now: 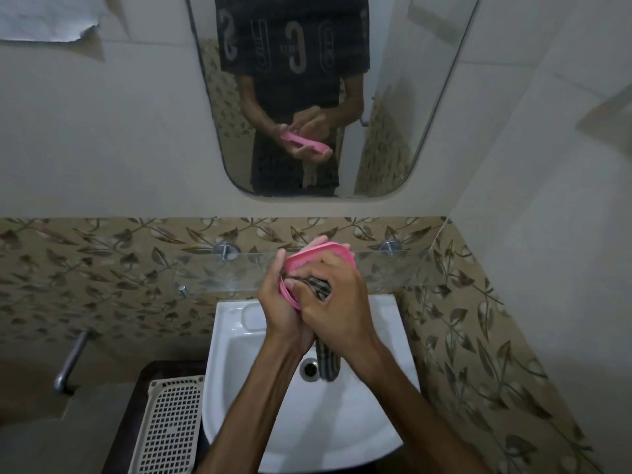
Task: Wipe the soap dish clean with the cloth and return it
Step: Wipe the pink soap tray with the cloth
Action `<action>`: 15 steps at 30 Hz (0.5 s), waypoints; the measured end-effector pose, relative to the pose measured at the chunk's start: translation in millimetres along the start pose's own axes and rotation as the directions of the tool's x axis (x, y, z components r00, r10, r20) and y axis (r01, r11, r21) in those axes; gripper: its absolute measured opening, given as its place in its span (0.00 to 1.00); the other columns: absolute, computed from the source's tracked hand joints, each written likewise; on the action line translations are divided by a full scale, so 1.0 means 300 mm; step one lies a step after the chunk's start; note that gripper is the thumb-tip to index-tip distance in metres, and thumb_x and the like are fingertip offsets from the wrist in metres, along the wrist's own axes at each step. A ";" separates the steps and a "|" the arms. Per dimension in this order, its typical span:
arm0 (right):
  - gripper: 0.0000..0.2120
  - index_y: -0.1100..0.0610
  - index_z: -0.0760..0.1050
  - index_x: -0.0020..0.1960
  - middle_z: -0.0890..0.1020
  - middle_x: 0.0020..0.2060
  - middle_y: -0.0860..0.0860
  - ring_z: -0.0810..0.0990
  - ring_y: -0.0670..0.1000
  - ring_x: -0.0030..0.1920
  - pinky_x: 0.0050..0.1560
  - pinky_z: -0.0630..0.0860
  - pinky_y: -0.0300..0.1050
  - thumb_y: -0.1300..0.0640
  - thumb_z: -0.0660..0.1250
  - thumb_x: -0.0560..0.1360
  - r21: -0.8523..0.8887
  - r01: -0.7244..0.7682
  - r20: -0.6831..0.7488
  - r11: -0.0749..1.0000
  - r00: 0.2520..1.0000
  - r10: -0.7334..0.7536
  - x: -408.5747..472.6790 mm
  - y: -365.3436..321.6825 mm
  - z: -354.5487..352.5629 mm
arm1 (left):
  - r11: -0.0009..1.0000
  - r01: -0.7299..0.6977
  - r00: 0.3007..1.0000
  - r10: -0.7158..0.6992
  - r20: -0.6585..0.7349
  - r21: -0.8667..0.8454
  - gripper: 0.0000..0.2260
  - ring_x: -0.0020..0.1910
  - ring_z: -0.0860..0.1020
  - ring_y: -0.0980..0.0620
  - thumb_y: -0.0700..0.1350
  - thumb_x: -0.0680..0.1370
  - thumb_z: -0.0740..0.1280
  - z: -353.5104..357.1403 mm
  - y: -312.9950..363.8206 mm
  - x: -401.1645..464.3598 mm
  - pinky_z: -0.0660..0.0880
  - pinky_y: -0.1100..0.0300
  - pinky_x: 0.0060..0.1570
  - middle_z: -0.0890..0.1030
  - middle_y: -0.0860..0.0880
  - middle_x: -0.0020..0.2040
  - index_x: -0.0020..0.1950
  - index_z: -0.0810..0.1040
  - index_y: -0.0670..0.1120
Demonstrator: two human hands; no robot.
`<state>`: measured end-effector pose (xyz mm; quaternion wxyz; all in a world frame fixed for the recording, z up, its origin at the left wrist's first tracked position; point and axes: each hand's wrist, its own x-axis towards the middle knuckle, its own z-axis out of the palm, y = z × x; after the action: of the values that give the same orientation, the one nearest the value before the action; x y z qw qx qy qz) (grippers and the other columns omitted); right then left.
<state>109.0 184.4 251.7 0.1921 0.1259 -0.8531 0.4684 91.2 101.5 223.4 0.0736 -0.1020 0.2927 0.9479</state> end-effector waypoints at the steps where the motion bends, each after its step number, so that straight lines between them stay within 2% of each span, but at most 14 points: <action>1: 0.05 0.53 0.87 0.47 0.85 0.45 0.47 0.82 0.45 0.46 0.50 0.81 0.45 0.59 0.76 0.72 -0.043 0.032 -0.018 0.999 0.999 -0.033 0.011 -0.009 0.010 | 1.000 -0.004 1.000 0.004 -0.011 -0.010 0.31 0.73 0.74 0.35 0.59 0.83 0.56 -0.002 0.001 -0.002 0.66 0.43 0.77 0.75 0.32 0.73 0.75 0.74 0.36; 3: 0.06 0.52 0.87 0.48 0.85 0.46 0.48 0.81 0.46 0.47 0.50 0.81 0.43 0.59 0.76 0.72 -0.132 0.070 -0.070 0.989 0.994 -0.080 0.031 -0.015 0.024 | 0.999 -0.043 0.999 0.043 -0.016 -0.015 0.29 0.67 0.79 0.40 0.59 0.84 0.57 -0.002 0.009 -0.004 0.73 0.48 0.72 0.78 0.34 0.69 0.71 0.78 0.36; 6: 0.07 0.52 0.86 0.50 0.84 0.48 0.48 0.81 0.46 0.46 0.47 0.82 0.43 0.59 0.76 0.73 -0.166 0.000 -0.164 0.986 0.986 -0.028 0.048 0.014 0.010 | 0.998 -0.065 0.997 0.064 -0.037 -0.023 0.27 0.58 0.84 0.42 0.58 0.81 0.63 -0.002 0.020 -0.007 0.82 0.52 0.57 0.83 0.34 0.62 0.66 0.82 0.37; 8: 0.07 0.51 0.85 0.49 0.84 0.48 0.46 0.81 0.43 0.47 0.48 0.82 0.43 0.59 0.76 0.73 -0.129 -0.021 -0.114 0.991 0.993 0.006 0.020 0.024 0.005 | 0.997 -0.077 0.996 0.076 -0.044 -0.002 0.28 0.54 0.86 0.43 0.59 0.80 0.63 -0.013 0.027 -0.006 0.84 0.53 0.51 0.85 0.36 0.58 0.65 0.83 0.37; 11: 0.07 0.52 0.86 0.49 0.84 0.47 0.45 0.81 0.41 0.47 0.49 0.81 0.42 0.59 0.77 0.72 -0.039 0.021 0.026 0.999 0.999 -0.020 -0.013 0.021 -0.007 | 0.998 -0.059 0.998 0.060 -0.027 0.030 0.31 0.56 0.84 0.40 0.61 0.81 0.60 -0.017 0.037 -0.003 0.84 0.50 0.54 0.82 0.32 0.63 0.70 0.79 0.36; 15: 0.07 0.53 0.87 0.49 0.86 0.46 0.46 0.83 0.42 0.46 0.50 0.82 0.45 0.61 0.78 0.72 0.025 0.001 0.027 1.000 1.000 -0.002 -0.004 0.027 -0.024 | 0.997 -0.047 0.999 0.046 0.027 0.053 0.31 0.62 0.82 0.37 0.61 0.83 0.57 -0.023 0.030 0.003 0.81 0.47 0.62 0.79 0.29 0.68 0.71 0.78 0.36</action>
<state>108.3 194.9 248.6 0.1795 0.1353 -0.8495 0.4772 89.6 90.4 222.5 0.0582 -0.0807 0.3194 0.9424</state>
